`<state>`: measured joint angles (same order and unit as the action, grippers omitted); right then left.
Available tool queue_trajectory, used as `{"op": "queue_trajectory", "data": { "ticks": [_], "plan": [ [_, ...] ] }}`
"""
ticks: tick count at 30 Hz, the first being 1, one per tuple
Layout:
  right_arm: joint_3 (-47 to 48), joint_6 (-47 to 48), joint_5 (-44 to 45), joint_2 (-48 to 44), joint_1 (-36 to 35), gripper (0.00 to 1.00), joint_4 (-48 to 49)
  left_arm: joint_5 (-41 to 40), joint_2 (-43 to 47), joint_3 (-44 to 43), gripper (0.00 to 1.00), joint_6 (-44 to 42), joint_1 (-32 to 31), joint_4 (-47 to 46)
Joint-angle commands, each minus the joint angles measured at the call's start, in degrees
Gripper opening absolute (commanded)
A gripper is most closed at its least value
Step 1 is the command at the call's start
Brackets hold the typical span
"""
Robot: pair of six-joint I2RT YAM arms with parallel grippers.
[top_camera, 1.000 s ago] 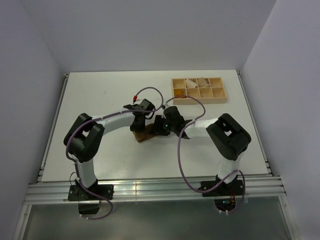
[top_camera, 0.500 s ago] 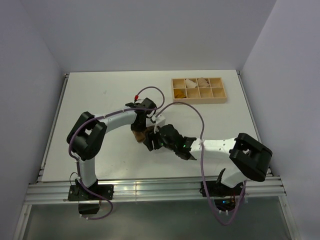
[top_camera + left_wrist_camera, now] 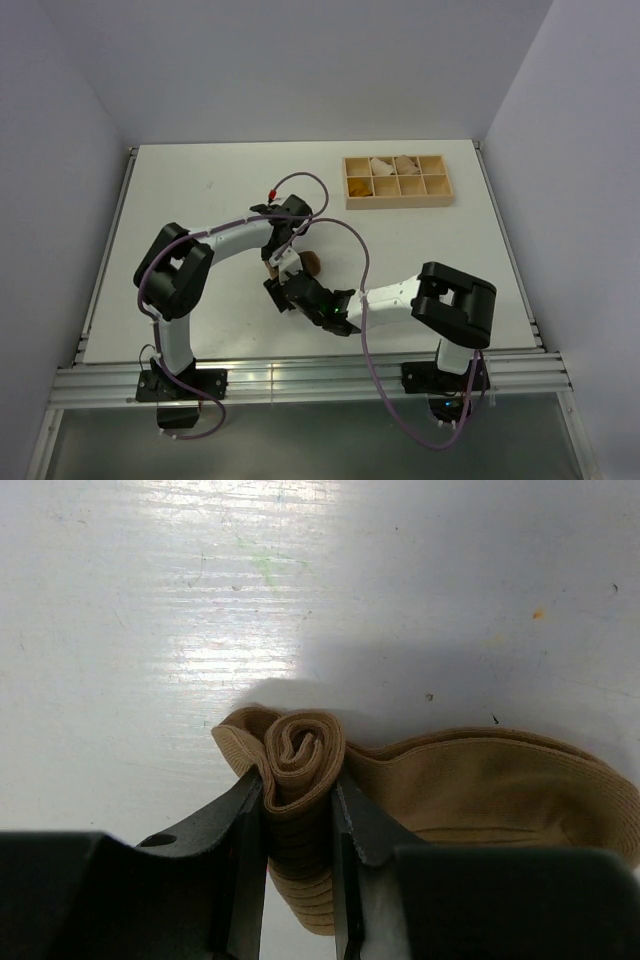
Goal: Roll the socks
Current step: Roll the sock at the center of the board.
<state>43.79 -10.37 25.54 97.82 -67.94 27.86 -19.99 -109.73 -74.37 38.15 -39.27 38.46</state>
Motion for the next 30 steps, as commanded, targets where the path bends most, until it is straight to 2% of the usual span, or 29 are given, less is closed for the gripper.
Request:
{"op": "queue_trajectory", "data": {
  "ticks": [1, 6, 11, 22, 30],
  "plan": [
    [3.7, 1.1, 5.1, 2.1, -0.7, 0.66, 1.8, 6.2, -6.0, 3.0, 0.19, 1.1, -0.7, -2.1],
    [6.2, 0.1, 6.7, 4.9, -0.7, 0.66, 0.6, 7.2, -6.0, 3.2, 0.19, 0.8, -0.8, -2.6],
    [5.2, -2.5, 7.3, 6.7, -0.8, 0.61, 4.7, 10.0, -5.6, 3.7, 0.19, 0.8, -0.8, -3.6],
    [3.8, -5.9, 9.4, 11.6, -0.4, 0.57, 11.5, 13.3, -6.1, 3.5, 0.19, 1.0, -0.8, -4.2],
    [3.8, -6.2, 11.4, 13.7, 0.9, 0.42, 12.6, 14.3, -5.8, 3.6, 0.2, 1.0, -0.8, -4.4]
  ]
}}
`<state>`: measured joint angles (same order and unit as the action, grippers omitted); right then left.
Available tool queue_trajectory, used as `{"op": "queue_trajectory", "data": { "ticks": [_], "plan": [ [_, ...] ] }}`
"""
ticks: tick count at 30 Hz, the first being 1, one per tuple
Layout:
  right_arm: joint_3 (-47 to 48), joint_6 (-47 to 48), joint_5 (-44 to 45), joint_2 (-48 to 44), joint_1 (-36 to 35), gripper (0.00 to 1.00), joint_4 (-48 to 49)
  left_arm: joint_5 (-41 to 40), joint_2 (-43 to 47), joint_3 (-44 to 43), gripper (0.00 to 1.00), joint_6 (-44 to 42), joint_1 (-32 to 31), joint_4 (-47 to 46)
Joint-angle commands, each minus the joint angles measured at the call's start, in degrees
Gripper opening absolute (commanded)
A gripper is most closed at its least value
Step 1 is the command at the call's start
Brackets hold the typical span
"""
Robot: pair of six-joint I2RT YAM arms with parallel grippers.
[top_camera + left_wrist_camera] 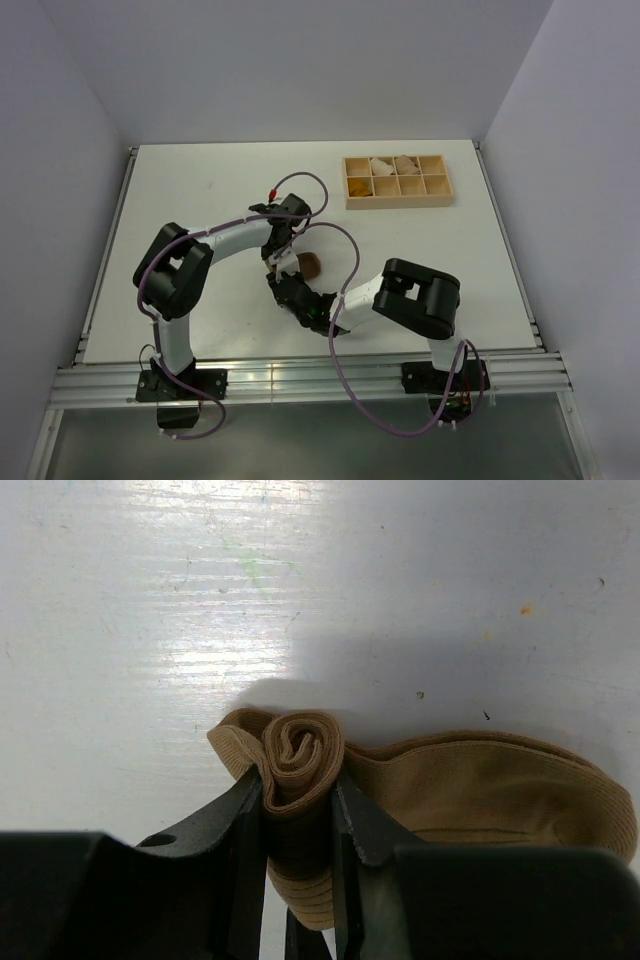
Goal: Roll the socks
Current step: Roll the sock at the center of the board.
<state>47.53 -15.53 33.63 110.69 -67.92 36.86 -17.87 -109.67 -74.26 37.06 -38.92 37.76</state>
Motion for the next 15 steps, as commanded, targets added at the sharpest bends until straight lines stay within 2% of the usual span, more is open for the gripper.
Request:
{"op": "queue_trajectory", "data": {
  "ticks": [1, 7, 9, 12, 13, 15],
  "plan": [
    [0.1, -1.1, 3.4, 0.9, 0.9, 0.38, 3.6, 12.5, -5.6, 3.7, 0.2, 2.1, -1.2, -3.9],
    [0.3, -1.1, 2.1, 0.6, 0.9, 0.23, 2.0, 14.7, -5.6, 4.1, 0.2, 2.4, -1.1, -4.9],
    [-0.2, -1.3, 1.7, 0.1, 0.9, 0.24, 2.0, 14.8, -5.6, 4.2, 0.2, 2.4, -1.2, -5.0],
    [-0.9, -1.7, 1.4, -0.8, 0.9, 0.43, 1.7, 14.6, -5.6, 4.1, 0.2, 2.5, -1.1, -4.7],
    [-1.2, -2.4, 1.5, -1.2, 0.9, 0.52, 1.8, 14.5, -5.5, 4.2, 0.2, 2.6, -1.0, -4.6],
    [-2.2, -3.4, 2.8, -2.6, 0.9, 0.6, 1.1, 14.4, -5.4, 4.3, 0.2, 2.7, -1.0, -4.6]
  ]
}}
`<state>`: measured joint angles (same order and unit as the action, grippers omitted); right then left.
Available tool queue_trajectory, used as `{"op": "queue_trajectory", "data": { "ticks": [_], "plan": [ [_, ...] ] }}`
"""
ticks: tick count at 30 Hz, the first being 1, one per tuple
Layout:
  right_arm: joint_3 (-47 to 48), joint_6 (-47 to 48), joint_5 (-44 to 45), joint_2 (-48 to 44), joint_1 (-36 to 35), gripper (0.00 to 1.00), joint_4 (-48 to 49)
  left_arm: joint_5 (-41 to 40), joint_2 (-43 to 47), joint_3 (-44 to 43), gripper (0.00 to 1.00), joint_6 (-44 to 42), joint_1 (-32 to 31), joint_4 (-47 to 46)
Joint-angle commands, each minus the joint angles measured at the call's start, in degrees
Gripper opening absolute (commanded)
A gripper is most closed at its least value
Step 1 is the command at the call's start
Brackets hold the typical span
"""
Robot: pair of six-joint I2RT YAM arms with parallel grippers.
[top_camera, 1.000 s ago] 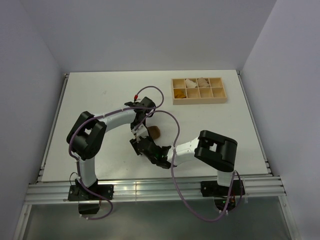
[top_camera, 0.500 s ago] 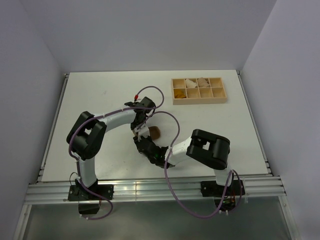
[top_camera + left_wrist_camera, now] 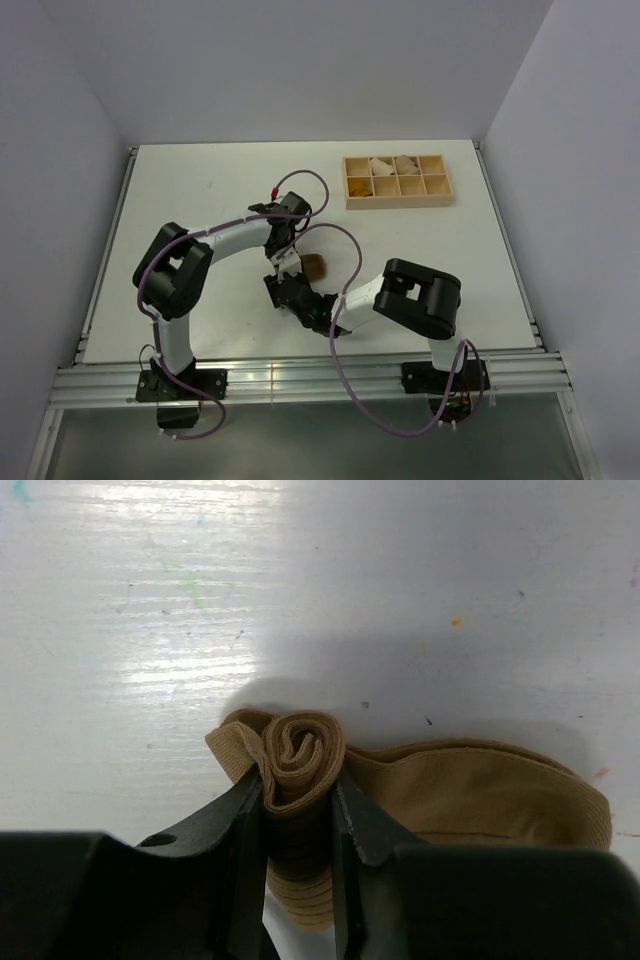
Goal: Roll the socks
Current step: Roll the sock at the center of the board.
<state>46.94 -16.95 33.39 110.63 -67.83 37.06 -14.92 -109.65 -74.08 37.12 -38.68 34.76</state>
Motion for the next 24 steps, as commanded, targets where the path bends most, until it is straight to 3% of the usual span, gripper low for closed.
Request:
{"op": "queue_trajectory", "data": {
  "ticks": [1, 7, 12, 15, 18, 24],
  "plan": [
    [-2.2, -2.2, 3.3, -3.1, 0.9, 0.64, 1.1, 11.6, -5.4, 4.3, 0.2, 2.7, -1.1, -1.6],
    [-7.4, -2.6, 2.4, -9.1, 1.5, 0.65, 3.7, 14.1, -3.9, 6.8, 0.18, 4.7, 0.4, -3.9],
    [-15.3, -1.9, -1.1, -20.2, 2.4, 0.69, 5.2, 15.4, -3.1, 9.4, 0.17, 5.4, 0.8, -6.2],
    [-18.1, -4.8, -3.2, -26.9, 4.7, 0.71, -0.2, 15.9, -2.8, 10.2, 0.17, 5.8, 1.3, -6.9],
    [-17.1, -8.9, -9.7, -28.9, 9.9, 0.66, -8.2, 16.1, -2.2, 11.4, 0.16, 6.1, 1.4, -7.7],
    [-12.7, -10.9, -20.1, -24.9, 17.7, 0.56, -14.2, 16.2, -0.7, 14.0, 0.12, 8.0, 1.7, -9.1]
  ]
}}
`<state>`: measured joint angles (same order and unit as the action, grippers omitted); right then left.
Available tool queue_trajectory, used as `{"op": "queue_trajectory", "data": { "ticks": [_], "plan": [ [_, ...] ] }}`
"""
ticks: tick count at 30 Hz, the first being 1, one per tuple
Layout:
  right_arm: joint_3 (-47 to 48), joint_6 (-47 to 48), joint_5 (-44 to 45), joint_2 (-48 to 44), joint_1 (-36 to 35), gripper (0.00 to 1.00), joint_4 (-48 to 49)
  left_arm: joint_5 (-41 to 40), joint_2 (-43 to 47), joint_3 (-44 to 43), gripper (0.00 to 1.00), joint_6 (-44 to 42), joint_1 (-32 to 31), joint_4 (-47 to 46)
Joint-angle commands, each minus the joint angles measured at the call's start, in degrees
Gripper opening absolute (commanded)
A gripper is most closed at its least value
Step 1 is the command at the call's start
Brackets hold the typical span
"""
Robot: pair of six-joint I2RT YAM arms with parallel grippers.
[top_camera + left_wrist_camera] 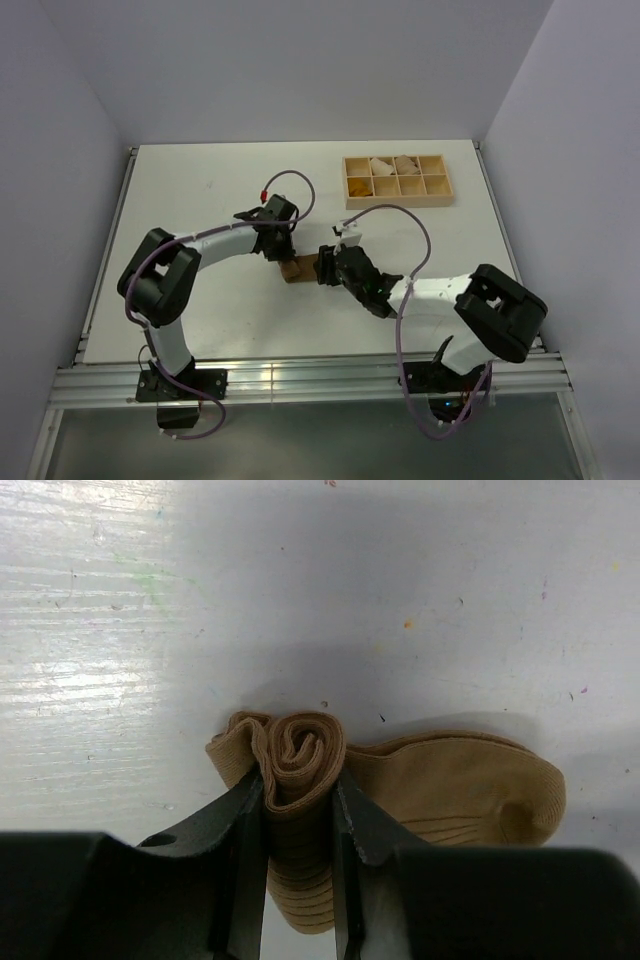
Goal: Roll the socks
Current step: Roll the sock at the center of the board.
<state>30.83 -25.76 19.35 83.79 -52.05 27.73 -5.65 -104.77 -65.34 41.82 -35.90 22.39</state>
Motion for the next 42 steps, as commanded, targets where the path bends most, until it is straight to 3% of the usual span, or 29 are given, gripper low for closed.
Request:
{"op": "queue_trajectory", "data": {
  "ticks": [1, 6, 17, 26, 35, 42],
  "plan": [
    [4.9, -1.2, -7.1, 4.3, 2.2, 0.56, -5.0, 7.1, -5.1, 5.6, 0.12, 3.5, -1.1, 3.2],
    [9.2, 1.2, -11.4, 10.3, 4.1, 0.51, -6.1, 7.9, -3.0, 8.8, 0.0, 6.9, -1.1, 1.2],
    [20.0, 9.6, -19.1, 19.9, 12.3, 0.5, -10.0, 6.3, 0.0, 9.7, 0.0, 9.8, -2.2, 4.9],
    [33.1, 12.7, -29.1, 29.3, 14.1, 0.5, -22.8, 5.8, 0.3, 7.2, 0.0, 8.4, -3.8, 10.3],
    [36.7, 12.3, -30.3, 31.3, 14.5, 0.51, -26.2, -3.0, 10.3, 9.3, 0.0, 13.8, -3.7, 12.1],
    [36.8, 12.0, -29.7, 31.3, 14.5, 0.51, -27.0, -1.6, 14.1, 13.0, 0.0, 15.4, -3.7, 5.8]
  ]
}}
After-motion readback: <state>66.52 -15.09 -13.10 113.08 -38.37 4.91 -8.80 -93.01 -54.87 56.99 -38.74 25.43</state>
